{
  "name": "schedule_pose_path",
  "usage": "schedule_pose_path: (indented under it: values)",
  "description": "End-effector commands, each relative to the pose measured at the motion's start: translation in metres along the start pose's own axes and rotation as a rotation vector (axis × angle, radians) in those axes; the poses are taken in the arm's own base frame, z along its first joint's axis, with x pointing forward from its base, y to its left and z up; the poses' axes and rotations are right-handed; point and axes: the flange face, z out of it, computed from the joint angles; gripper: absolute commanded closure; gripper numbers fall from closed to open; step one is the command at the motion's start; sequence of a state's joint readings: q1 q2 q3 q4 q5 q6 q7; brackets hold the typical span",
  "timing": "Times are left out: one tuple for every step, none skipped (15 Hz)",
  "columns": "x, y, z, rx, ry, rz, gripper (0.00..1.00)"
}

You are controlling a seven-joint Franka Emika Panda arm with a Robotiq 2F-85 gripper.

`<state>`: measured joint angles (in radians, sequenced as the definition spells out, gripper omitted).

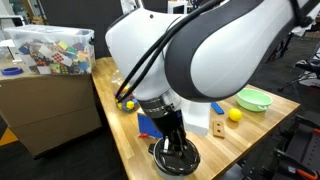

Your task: Put the black lid on the grey pot

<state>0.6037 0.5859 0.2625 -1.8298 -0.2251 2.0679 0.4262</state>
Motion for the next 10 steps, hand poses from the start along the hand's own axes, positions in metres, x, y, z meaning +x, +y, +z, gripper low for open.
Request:
schedule_pose_path:
  values:
    - [0.002, 0.000, -0.006, -0.024, -0.020, -0.030, 0.92]
    - [0.002, 0.000, -0.008, -0.026, -0.017, -0.033, 0.92]
    - [0.003, 0.000, -0.009, -0.028, -0.015, -0.034, 0.92]
    - [0.003, 0.000, -0.010, -0.028, -0.015, -0.035, 0.92]
    - [0.004, 0.001, -0.012, -0.030, -0.015, -0.035, 0.92]
    - [0.005, 0.001, -0.013, -0.031, -0.014, -0.036, 0.92]
    - [0.008, 0.002, -0.015, -0.035, -0.016, -0.037, 0.92]
    - [0.010, 0.004, -0.016, -0.037, -0.017, -0.039, 0.92]
    - [0.012, 0.005, -0.018, -0.038, -0.017, -0.042, 0.92]
    - [0.015, 0.006, -0.019, -0.042, -0.016, -0.049, 0.92]
